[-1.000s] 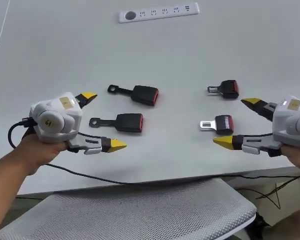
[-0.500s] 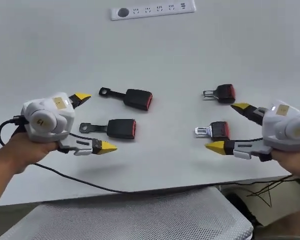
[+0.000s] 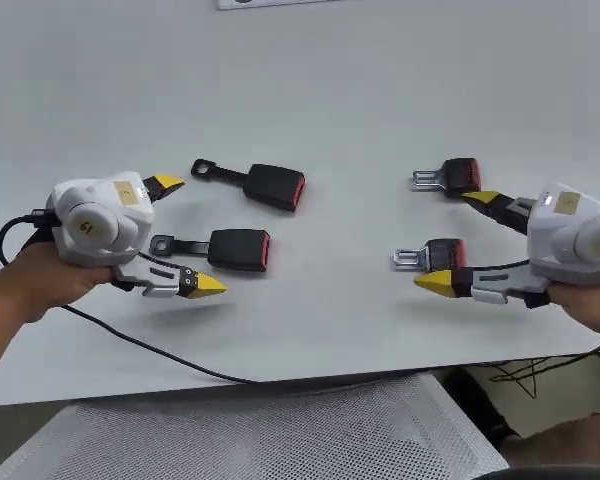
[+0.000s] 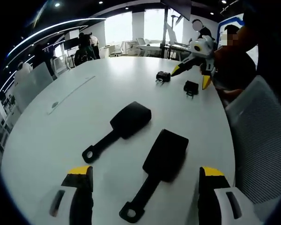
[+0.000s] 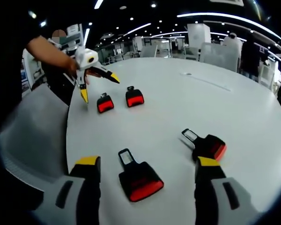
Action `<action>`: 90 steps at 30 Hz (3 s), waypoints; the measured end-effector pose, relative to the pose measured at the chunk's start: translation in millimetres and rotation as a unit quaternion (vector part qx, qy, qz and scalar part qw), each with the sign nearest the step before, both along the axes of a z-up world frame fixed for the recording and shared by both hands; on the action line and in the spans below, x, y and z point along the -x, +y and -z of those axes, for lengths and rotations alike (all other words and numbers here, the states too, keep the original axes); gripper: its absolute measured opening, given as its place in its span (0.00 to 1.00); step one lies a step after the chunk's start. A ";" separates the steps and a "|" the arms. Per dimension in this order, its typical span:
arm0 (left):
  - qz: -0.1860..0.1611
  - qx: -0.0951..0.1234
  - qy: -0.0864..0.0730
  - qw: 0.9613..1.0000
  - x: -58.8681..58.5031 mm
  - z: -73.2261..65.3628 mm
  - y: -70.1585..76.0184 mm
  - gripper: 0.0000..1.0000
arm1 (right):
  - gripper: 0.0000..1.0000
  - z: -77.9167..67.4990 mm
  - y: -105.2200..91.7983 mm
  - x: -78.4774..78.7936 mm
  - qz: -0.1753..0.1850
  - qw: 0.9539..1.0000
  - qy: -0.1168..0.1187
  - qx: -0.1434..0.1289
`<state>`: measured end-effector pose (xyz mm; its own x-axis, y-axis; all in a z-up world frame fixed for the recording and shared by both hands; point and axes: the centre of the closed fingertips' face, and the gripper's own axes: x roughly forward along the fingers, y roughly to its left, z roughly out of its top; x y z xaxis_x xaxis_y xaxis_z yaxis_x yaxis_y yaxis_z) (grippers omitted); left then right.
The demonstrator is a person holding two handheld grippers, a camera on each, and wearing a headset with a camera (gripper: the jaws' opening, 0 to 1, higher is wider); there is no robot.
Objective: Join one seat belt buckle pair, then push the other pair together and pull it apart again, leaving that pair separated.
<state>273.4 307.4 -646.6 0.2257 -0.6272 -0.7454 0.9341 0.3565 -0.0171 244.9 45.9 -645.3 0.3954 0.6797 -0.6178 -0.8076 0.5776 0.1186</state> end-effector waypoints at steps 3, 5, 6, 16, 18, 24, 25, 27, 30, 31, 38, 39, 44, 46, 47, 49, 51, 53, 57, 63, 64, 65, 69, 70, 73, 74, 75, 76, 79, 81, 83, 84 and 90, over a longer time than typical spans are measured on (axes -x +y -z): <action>0.016 -0.011 0.004 1.000 2.7 4.6 1.1 0.93 | 0.82 4.1 -1.2 2.1 -0.019 1.000 0.003 0.011; 0.029 -0.019 0.005 0.999 4.5 7.9 1.9 0.92 | 0.79 4.9 -0.7 3.5 -0.028 1.000 0.009 0.010; 0.031 -0.020 0.007 0.999 4.9 8.8 1.9 0.91 | 0.78 5.1 -0.6 3.8 -0.032 0.999 0.010 0.011; 0.087 -0.047 0.011 0.995 13.8 23.2 -3.4 0.80 | 0.67 15.7 -3.3 20.6 -0.080 0.996 0.035 0.031; 0.094 -0.048 0.013 0.994 14.8 24.6 -4.3 0.77 | 0.63 17.7 -5.8 25.6 -0.087 0.995 0.042 0.034; 0.102 -0.042 0.007 0.994 11.9 26.5 -7.6 0.73 | 0.57 18.5 -9.0 30.6 -0.096 0.994 0.044 0.040; 0.100 -0.041 0.007 0.994 11.4 26.3 -7.7 0.72 | 0.55 18.0 -8.7 30.6 -0.097 0.993 0.047 0.040; 0.108 -0.042 0.006 0.993 13.5 25.5 -8.1 0.70 | 0.51 18.1 -7.8 32.4 -0.109 0.992 0.048 0.047; 0.120 -0.042 0.006 0.992 17.6 24.3 -9.3 0.64 | 0.48 18.9 -5.4 33.6 -0.123 0.990 0.045 0.055; 0.121 -0.043 0.006 0.992 17.9 24.2 -9.5 0.62 | 0.46 19.4 -4.4 33.7 -0.130 0.989 0.043 0.058; 0.140 -0.055 0.004 0.989 23.2 22.0 -13.5 0.37 | 0.37 20.8 -6.0 29.7 -0.152 0.984 0.033 0.082; 0.140 -0.057 0.003 0.989 22.9 22.4 -14.2 0.36 | 0.37 20.9 -6.4 29.5 -0.154 0.984 0.033 0.085; 0.141 -0.067 0.001 0.988 22.5 22.4 -13.8 0.34 | 0.36 20.9 -7.6 28.1 -0.152 0.984 0.035 0.082; 0.138 -0.074 0.001 0.988 22.8 22.5 -14.6 0.34 | 0.35 20.5 -6.7 27.7 -0.150 0.985 0.036 0.080; 0.134 -0.078 0.002 0.988 22.9 22.6 -14.4 0.34 | 0.35 20.5 -6.5 27.5 -0.151 0.985 0.036 0.081; 0.126 -0.083 0.002 0.988 23.4 22.5 -14.2 0.33 | 0.34 20.6 -5.9 27.3 -0.153 0.984 0.038 0.085; 0.120 -0.084 0.003 0.989 24.0 22.4 -13.7 0.33 | 0.34 20.6 -4.2 27.5 -0.155 0.984 0.038 0.085; 0.116 -0.085 0.003 0.990 25.4 22.3 -14.0 0.33 | 0.34 20.9 -1.6 27.6 -0.157 0.983 0.038 0.084; 0.117 -0.092 0.005 0.989 27.9 22.2 -15.6 0.33 | 0.34 21.2 3.4 28.2 -0.160 0.983 0.034 0.080; 0.129 -0.105 0.008 0.986 32.7 23.6 -19.2 0.33 | 0.34 22.0 13.7 31.5 -0.167 0.983 0.028 0.073; 0.132 -0.106 0.008 0.986 33.4 23.9 -19.5 0.33 | 0.34 22.1 15.6 32.0 -0.168 0.983 0.027 0.071; 0.133 -0.107 0.009 0.985 33.5 24.3 -19.7 0.33 | 0.34 22.1 17.4 32.4 -0.168 0.983 0.027 0.070; 0.134 -0.110 0.010 0.985 33.9 23.9 -21.2 0.33 | 0.34 22.2 23.4 33.1 -0.165 0.984 0.024 0.063; 0.134 -0.112 0.011 0.985 34.2 23.9 -21.6 0.33 | 0.34 22.4 24.6 33.4 -0.164 0.984 0.024 0.061; 0.134 -0.115 0.012 0.984 34.6 23.9 -22.6 0.33 | 0.34 22.5 27.8 32.7 -0.163 0.985 0.021 0.055; 0.134 -0.117 0.012 0.984 34.8 23.8 -22.9 0.33 | 0.34 22.3 29.9 32.3 -0.163 0.985 0.020 0.052; 0.133 -0.117 0.012 0.984 34.9 23.8 -23.2 0.33 | 0.34 22.3 31.9 31.6 -0.163 0.985 0.019 0.050; 0.134 -0.119 0.013 0.984 35.0 23.7 -23.3 0.33 | 0.34 22.6 34.8 31.1 -0.163 0.985 0.017 0.047; 0.136 -0.122 0.014 0.983 35.0 23.7 -24.1 0.33 | 0.34 22.0 40.5 29.5 -0.161 0.986 0.014 0.041; 0.138 -0.124 0.014 0.982 34.9 23.7 -24.4 0.33 | 0.34 22.3 43.6 27.7 -0.159 0.987 0.014 0.036; 0.139 -0.124 0.015 0.982 34.6 23.9 -24.2 0.33 | 0.34 21.7 47.4 25.5 -0.156 0.987 0.010 0.027; 0.139 -0.124 0.015 0.982 34.6 23.8 -24.1 0.33 | 0.34 21.3 49.5 24.4 -0.155 0.988 0.008 0.023; 0.136 -0.122 0.016 0.983 34.1 23.9 -23.6 0.33 | 0.34 21.5 60.9 21.0 -0.149 0.989 0.002 0.008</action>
